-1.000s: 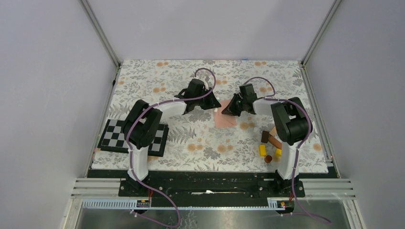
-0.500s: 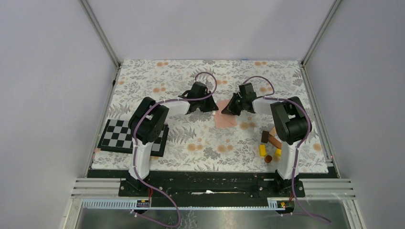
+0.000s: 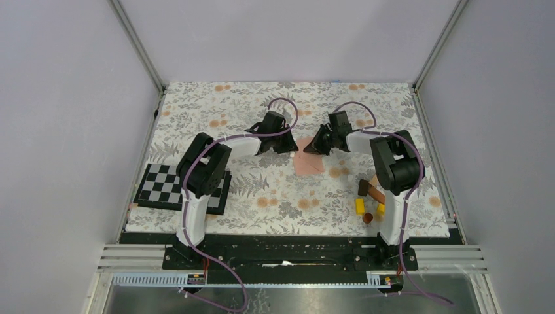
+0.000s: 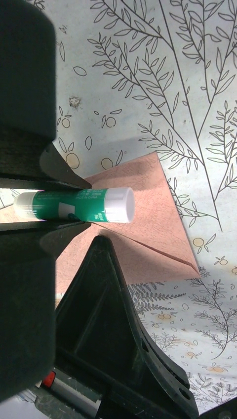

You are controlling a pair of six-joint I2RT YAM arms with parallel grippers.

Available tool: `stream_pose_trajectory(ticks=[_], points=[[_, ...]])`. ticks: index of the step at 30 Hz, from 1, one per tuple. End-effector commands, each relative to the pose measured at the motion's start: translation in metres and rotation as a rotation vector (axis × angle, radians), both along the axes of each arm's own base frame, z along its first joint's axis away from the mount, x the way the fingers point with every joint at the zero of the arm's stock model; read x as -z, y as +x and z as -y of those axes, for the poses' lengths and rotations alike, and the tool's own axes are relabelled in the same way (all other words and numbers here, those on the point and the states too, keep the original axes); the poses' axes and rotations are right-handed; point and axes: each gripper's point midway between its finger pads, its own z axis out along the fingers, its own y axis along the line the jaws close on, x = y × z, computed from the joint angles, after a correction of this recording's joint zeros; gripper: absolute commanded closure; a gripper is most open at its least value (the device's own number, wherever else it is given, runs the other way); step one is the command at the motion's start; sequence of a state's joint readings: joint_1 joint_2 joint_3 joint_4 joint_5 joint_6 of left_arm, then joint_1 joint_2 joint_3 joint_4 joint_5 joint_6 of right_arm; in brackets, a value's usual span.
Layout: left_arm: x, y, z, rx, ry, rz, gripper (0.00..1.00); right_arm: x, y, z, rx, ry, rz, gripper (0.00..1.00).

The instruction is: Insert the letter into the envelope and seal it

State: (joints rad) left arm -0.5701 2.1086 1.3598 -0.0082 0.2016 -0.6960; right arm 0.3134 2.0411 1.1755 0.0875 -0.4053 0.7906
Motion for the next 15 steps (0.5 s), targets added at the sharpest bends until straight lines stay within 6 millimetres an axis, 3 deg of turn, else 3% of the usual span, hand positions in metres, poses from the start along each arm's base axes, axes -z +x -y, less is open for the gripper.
stream_pose_trajectory(ticks=[1,15], points=[[0.016,0.003,-0.011,-0.015,0.067,-0.017,1.0,0.006,0.002,0.007,0.014,-0.036,-0.012,1.0],[0.016,0.006,-0.014,-0.049,0.073,-0.025,1.0,0.001,-0.02,-0.007,-0.05,-0.027,-0.022,1.0]])
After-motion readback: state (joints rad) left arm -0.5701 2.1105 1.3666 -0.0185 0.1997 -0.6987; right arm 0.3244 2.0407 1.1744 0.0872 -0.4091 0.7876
